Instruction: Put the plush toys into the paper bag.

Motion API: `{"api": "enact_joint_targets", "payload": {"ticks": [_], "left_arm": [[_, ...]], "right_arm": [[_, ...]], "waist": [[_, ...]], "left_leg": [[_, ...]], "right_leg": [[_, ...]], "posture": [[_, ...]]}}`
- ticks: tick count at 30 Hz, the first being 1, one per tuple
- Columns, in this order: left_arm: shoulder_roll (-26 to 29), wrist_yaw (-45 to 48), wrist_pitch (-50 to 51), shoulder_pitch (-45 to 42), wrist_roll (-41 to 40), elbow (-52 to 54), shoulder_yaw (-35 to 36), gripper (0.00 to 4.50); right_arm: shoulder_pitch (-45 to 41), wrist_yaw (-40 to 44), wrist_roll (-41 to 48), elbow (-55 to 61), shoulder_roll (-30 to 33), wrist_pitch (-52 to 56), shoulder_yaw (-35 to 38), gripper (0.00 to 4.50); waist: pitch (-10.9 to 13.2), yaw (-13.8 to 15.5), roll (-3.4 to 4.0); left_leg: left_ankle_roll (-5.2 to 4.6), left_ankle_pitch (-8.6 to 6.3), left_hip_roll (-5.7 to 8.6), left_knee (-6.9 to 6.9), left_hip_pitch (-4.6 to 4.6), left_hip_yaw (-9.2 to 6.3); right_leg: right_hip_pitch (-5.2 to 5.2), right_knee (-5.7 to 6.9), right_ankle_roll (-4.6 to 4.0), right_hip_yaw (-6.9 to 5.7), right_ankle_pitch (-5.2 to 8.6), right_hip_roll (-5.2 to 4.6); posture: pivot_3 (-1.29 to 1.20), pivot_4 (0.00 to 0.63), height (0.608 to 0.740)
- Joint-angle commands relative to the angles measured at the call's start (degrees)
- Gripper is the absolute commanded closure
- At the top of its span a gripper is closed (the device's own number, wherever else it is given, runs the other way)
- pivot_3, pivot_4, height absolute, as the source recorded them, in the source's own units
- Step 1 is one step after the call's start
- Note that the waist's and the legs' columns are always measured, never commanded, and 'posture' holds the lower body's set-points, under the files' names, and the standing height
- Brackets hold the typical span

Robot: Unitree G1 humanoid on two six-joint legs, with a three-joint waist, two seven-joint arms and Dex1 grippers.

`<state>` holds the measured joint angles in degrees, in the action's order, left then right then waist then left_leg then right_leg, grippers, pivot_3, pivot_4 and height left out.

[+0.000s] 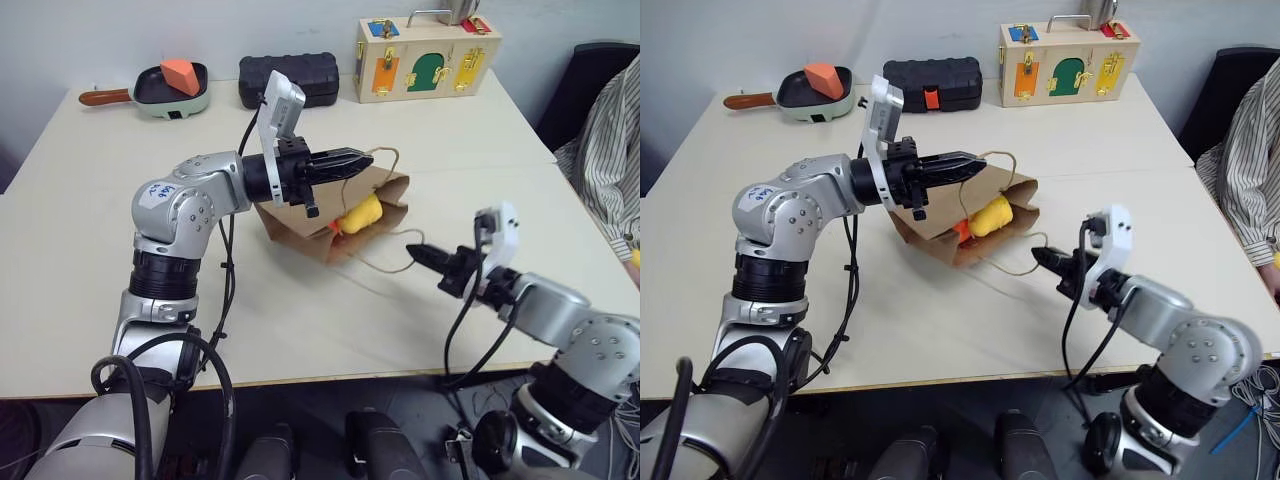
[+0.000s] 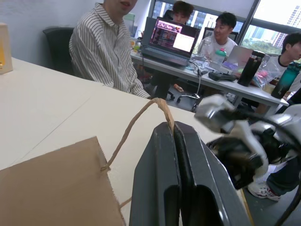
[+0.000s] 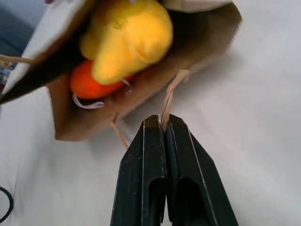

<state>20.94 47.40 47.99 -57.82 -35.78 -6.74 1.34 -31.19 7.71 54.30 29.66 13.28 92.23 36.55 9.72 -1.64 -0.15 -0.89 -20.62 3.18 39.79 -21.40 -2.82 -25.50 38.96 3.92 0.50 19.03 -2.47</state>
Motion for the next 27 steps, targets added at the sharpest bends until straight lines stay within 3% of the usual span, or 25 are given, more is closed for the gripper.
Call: {"api": "enact_joint_targets", "payload": {"ticks": [1, 4, 9, 13, 16, 20, 27], "left_arm": [[1.1, -1.3, 0.5, -3.9, -2.7, 2.3, 4.3, 4.5], [2.1, -1.3, -0.6, -5.0, -2.0, 0.9, 5.2, 4.5], [2.8, -2.2, -3.7, -6.3, 0.2, -3.8, 6.2, 4.5], [2.3, -1.8, -5.4, -4.3, 1.5, -4.0, 4.5, 4.5], [1.6, -2.2, -6.2, -2.9, 1.8, -3.3, 4.0, 4.5], [0.3, -4.9, -5.4, -7.0, 0.1, -7.4, 7.7, 4.5], [0.0, -4.3, -5.8, -10.2, 0.4, -10.7, 8.5, 4.5]], "right_arm": [[-10.6, 5.7, 8.8, -3.0, 8.9, 0.3, 4.5, 4.44], [-16.6, 6.7, 12.0, -7.0, 13.2, 0.3, 4.1, 4.44], [-26.3, 1.7, 16.3, -14.9, 12.2, -1.1, 4.4, 4.44], [-21.2, 0.9, 13.6, -11.8, 13.5, -1.3, -2.0, 4.44], [-19.5, -0.9, 14.2, -11.3, 12.2, -4.6, -2.9, 4.44], [-23.5, -4.8, 23.7, -14.4, 11.2, -9.1, -0.6, 4.44], [-23.9, -14.5, 36.1, -19.2, 16.3, -16.7, -2.7, 4.44]], "waist": [[0.1, 0.0, 0.07], [0.0, 0.1, 0.04], [0.0, 0.0, 0.04], [0.0, 0.2, 0.04], [0.0, 0.2, 0.03], [0.0, 0.0, 0.03], [0.0, 0.1, 0.03]], "left_leg": [[-0.01, 0.01, 0.0, 0.03, -0.03, 0.06], [-0.03, 0.01, -0.02, 0.04, -0.06, -0.02], [-0.04, 0.01, -0.03, -0.02, -0.05, 0.04], [-0.04, 0.01, -0.04, 0.0, -0.09, -0.05], [-0.1, -0.02, 0.01, 0.0, -0.13, -0.08], [-0.11, -0.03, 0.03, 0.16, -0.23, -0.06], [-0.1, -0.02, 0.02, 0.14, -0.22, -0.07]], "right_leg": [[-0.03, 0.0, 0.0, 0.04, 0.0, 0.0], [-0.03, -0.02, 0.0, -0.03, 0.0, 0.0], [-0.01, -0.04, 0.0, -0.01, 0.0, -0.02], [-0.01, -0.05, 0.0, -0.04, 0.0, -0.02], [0.0, -0.06, 0.0, -0.03, 0.0, -0.08], [-0.07, -0.05, 0.0, -0.07, 0.0, -0.08], [-0.05, -0.07, 0.0, -0.09, 0.0, -0.09]], "posture": [[0.0, 0.15, 0.74], [0.0, 0.15, 0.74], [0.0, 0.15, 0.74], [0.0, 0.15, 0.74], [0.0, 0.15, 0.74], [0.0, 0.15, 0.74], [0.0, 0.15, 0.74]]}}
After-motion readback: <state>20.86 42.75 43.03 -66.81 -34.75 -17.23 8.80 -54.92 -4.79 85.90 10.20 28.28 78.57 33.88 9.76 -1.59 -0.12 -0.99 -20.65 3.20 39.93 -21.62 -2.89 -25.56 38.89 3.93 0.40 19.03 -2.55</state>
